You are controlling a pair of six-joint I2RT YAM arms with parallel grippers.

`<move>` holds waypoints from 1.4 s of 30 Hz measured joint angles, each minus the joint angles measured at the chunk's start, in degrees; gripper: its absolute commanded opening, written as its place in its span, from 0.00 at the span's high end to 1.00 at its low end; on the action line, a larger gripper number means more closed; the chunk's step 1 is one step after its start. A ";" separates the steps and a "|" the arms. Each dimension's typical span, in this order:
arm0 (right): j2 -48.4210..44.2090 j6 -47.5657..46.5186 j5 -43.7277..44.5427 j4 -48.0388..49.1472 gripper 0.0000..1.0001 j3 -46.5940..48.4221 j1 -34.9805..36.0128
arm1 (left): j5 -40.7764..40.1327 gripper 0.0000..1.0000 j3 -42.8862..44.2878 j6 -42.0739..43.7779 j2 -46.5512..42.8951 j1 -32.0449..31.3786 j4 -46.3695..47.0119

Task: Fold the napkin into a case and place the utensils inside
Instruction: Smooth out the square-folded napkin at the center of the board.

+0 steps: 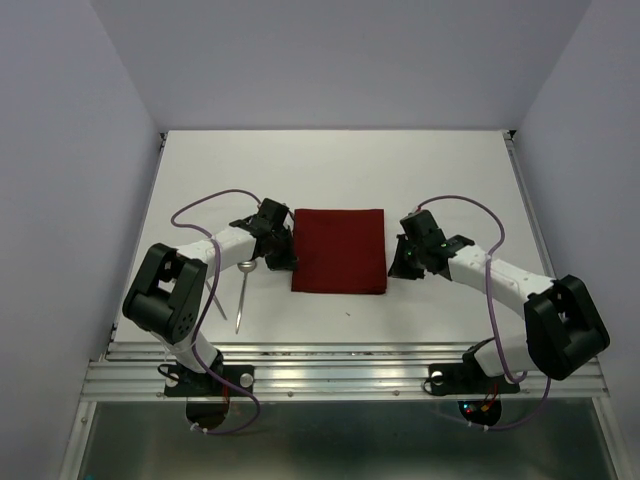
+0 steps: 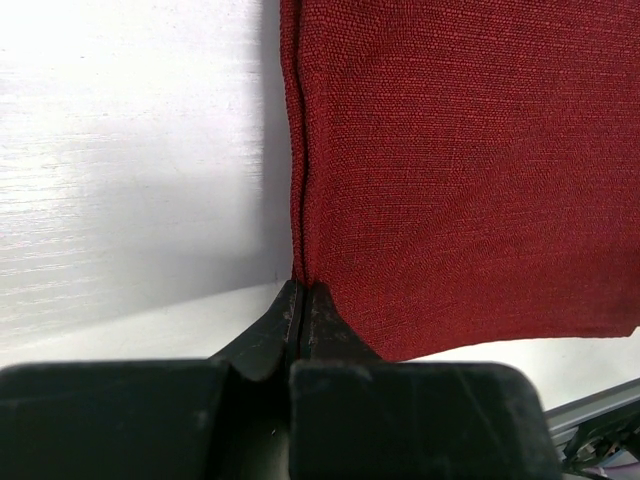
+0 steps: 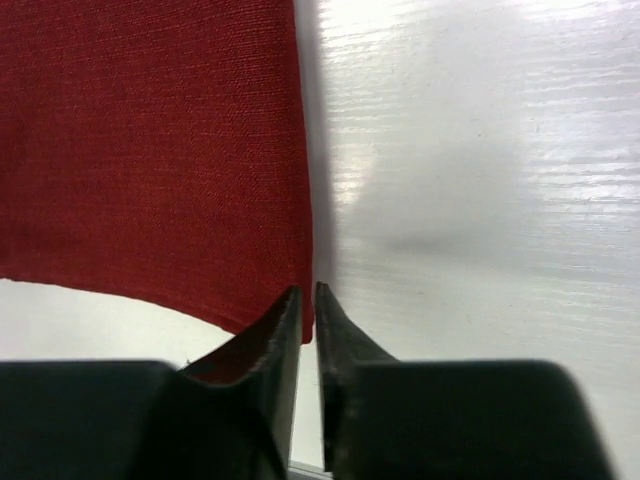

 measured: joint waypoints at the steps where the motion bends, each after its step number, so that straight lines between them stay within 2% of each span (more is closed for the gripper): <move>1: -0.07 0.02 -0.46 0.09 0.90 0.00 0.00 | -0.07 1.00 0.00 0.00 0.00 0.00 -0.09; 5: -0.13 0.00 -2.75 0.52 0.97 -0.02 0.00 | -0.35 1.00 0.00 0.00 0.00 0.00 -0.33; 13: 0.74 0.02 -7.41 3.56 0.99 -0.33 0.00 | -0.52 1.00 -0.02 0.00 0.02 0.00 -0.28; 23: 7.80 1.11 -11.34 11.58 0.99 -4.00 0.22 | -0.92 1.00 -0.02 0.04 0.59 0.02 0.42; 26: 8.04 1.53 -11.45 12.83 0.99 -4.33 0.33 | -0.94 0.84 -0.02 0.13 0.59 0.22 0.66; 27: 7.96 1.57 -11.30 12.90 0.99 -4.44 0.33 | -0.96 0.72 -0.02 0.04 0.57 0.37 0.66; 29: 7.69 1.53 -10.91 12.76 0.99 -4.57 0.37 | -1.11 0.66 -0.02 0.48 0.42 0.55 0.63; 31: 7.26 1.25 -9.73 12.33 0.99 -4.57 0.39 | -1.49 0.66 -0.02 0.22 -0.39 0.74 0.48; 34: 6.27 0.26 -8.28 11.39 0.99 -4.63 0.52 | -2.21 0.69 0.02 0.33 -2.40 0.76 0.37; 36: 4.94 -0.52 -7.63 10.01 0.99 -4.66 0.52 | -2.47 0.74 0.46 0.37 -3.76 0.76 0.02; 39: 2.54 -1.11 -7.56 8.72 0.99 -4.66 0.52 | -2.45 0.90 1.42 0.59 -4.42 0.76 0.13; 42: 0.52 -1.14 -7.74 8.15 0.99 -4.61 0.79 | -1.99 0.98 1.49 0.76 -4.39 0.72 0.13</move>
